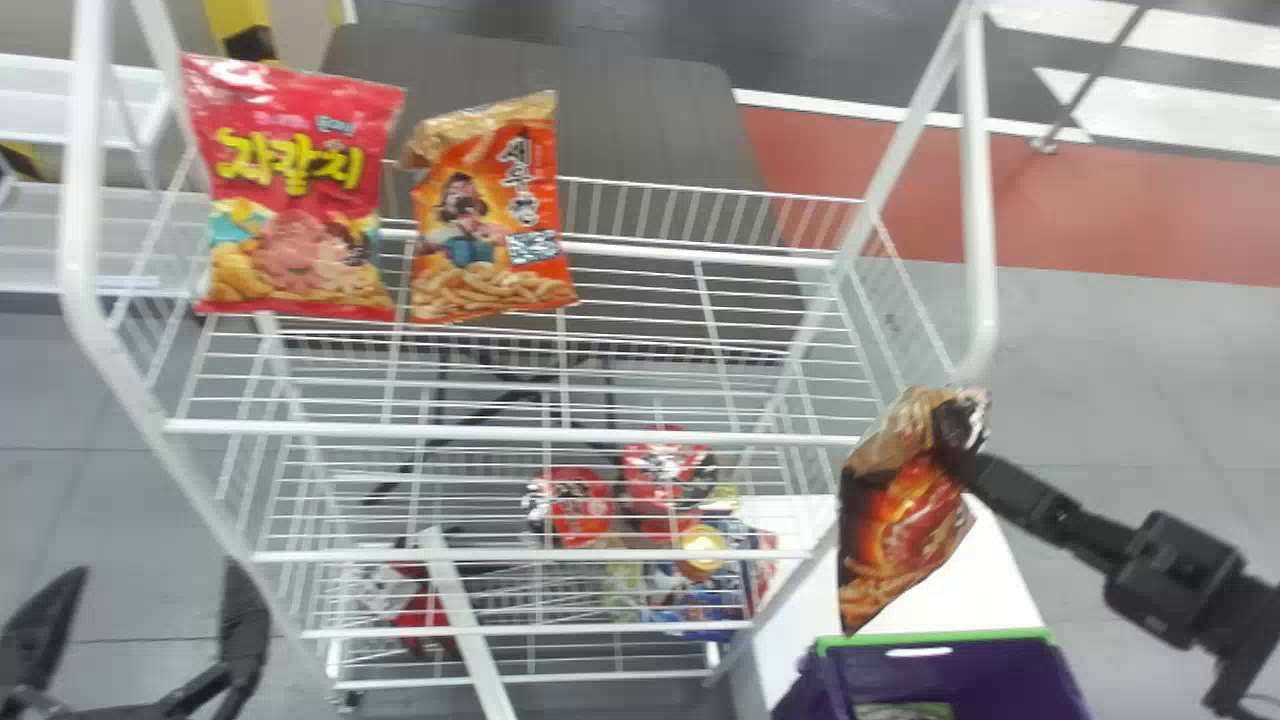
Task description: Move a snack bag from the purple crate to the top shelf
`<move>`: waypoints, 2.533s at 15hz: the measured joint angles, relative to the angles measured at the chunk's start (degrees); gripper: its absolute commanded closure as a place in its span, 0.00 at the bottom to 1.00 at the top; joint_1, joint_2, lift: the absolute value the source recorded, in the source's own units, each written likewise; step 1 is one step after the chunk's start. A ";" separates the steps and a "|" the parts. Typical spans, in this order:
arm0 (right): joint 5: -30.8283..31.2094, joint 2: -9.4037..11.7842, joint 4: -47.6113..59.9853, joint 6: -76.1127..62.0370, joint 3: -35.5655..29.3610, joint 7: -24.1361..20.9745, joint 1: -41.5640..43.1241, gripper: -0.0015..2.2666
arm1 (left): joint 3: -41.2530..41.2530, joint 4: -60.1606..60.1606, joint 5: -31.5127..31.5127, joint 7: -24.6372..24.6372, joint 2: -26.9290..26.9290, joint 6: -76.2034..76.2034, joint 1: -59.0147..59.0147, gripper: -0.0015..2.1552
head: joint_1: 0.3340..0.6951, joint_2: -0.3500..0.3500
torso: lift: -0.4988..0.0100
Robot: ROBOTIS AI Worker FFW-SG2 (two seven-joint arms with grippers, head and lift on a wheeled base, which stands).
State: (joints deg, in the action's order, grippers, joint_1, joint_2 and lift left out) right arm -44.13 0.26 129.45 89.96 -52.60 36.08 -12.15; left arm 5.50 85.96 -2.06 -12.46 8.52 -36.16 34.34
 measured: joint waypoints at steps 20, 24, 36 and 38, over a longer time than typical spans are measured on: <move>-7.11 0.00 -22.73 -32.74 33.23 -21.10 13.01 0.96 | -1.54 -1.19 -1.44 1.13 0.58 0.03 -1.02 0.04 | 1.00 0.69 | 0.98; -8.14 0.00 -35.16 -46.48 36.74 -16.31 15.49 0.96 | -1.69 -2.17 -2.07 1.20 0.92 -0.52 -1.65 0.04 | 1.00 0.69 | 0.98; -13.44 0.00 -54.15 -60.02 39.32 -9.65 22.11 0.96 | -1.79 -4.48 -3.03 1.74 1.06 -1.14 -3.67 0.04 | 1.00 0.67 | 0.98; -13.19 0.00 -55.29 -60.11 39.63 -9.70 22.77 0.92 | -1.74 -4.59 -3.03 1.82 1.06 -1.14 -3.82 0.04 | 1.00 0.68 | 0.98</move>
State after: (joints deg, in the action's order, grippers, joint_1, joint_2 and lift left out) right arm -57.32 0.26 74.16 29.85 -12.98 26.38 10.61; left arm 3.75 81.37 -5.10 -10.63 9.58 -37.30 30.52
